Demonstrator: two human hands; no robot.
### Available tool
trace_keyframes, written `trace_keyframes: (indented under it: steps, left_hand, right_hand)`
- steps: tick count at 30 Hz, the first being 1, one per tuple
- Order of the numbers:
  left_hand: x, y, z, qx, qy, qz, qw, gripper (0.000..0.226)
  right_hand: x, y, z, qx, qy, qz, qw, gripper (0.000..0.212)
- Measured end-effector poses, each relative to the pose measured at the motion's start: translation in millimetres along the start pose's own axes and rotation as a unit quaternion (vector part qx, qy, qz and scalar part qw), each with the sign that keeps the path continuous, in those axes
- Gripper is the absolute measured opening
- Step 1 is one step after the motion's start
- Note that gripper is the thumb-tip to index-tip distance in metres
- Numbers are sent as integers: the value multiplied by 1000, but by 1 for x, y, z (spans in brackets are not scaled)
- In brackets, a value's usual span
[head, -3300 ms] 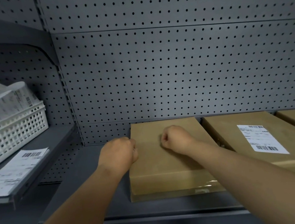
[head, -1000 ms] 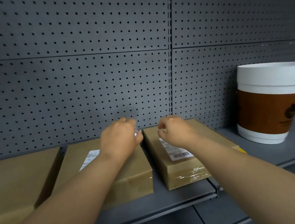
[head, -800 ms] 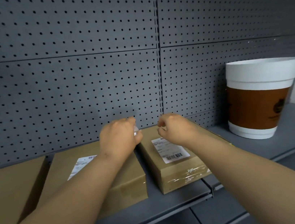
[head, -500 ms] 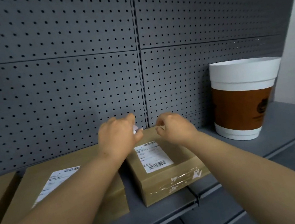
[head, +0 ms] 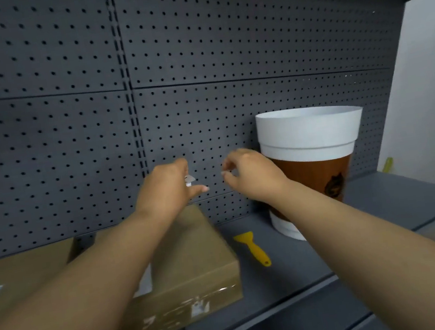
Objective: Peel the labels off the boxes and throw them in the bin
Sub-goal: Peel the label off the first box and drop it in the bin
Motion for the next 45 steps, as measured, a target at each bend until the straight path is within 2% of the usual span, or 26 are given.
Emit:
trace_keyframes:
  steps: [4, 8, 12, 15, 18, 20, 25, 28, 33, 36, 39, 40, 43, 45]
  left_hand:
    - [-10, 51, 22, -16, 18, -38, 999, 36]
    - [-7, 106, 45, -15, 58, -51, 997, 40]
    - [-10, 153, 72, 25, 70, -58, 996, 48]
    - [-19, 181, 90, 38, 39, -100, 994, 42]
    - [-32, 202, 105, 52, -16, -162, 985, 21]
    - [-40, 214, 114, 61, -55, -175, 981, 18]
    - [-46, 232, 138, 45, -68, -122, 989, 35]
    - [-52, 241, 148, 22, -111, -85, 990, 31]
    - [-53, 243, 152, -15, -158, -55, 986, 42]
    - [-55, 240, 154, -44, -195, -79, 977, 26]
    - [-56, 239, 159, -80, -186, -55, 978, 9]
    - [-57, 238, 161, -86, -182, -47, 978, 10]
    - [-61, 235, 163, -77, -193, -42, 977, 35]
    - [-64, 235, 163, -77, -187, -17, 979, 38]
  right_hand:
    - [45, 37, 4, 27, 63, 9, 998, 22]
    - [90, 80, 8, 35, 113, 8, 993, 22]
    - [120, 131, 16, 6, 130, 1, 992, 23]
    - [130, 164, 20, -24, 122, 7, 992, 23]
    - [135, 189, 22, -45, 110, 23, 993, 26]
    - [137, 201, 24, -64, 102, 39, 992, 30]
    - [138, 217, 30, -84, 85, 48, 992, 35]
    - [141, 222, 35, -90, 84, 58, 991, 36]
    - [142, 229, 41, -98, 66, 63, 991, 35]
    - [141, 232, 42, -105, 44, 52, 992, 36]
    - [140, 233, 43, -114, 38, 48, 992, 36]
    - [139, 232, 42, -117, 35, 48, 991, 36]
    - [137, 231, 43, -121, 21, 45, 991, 35]
    - [137, 229, 44, -120, 18, 43, 992, 35]
Point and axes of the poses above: each hand's wrist, its own z-axis towards the middle knuckle, its own x-axis out of the back of the hand, y = z × x, the point moved 5 cm from there along z, towards the middle knuckle, and after that the axes turned 7 degrees about x, right-handed, at the moved point
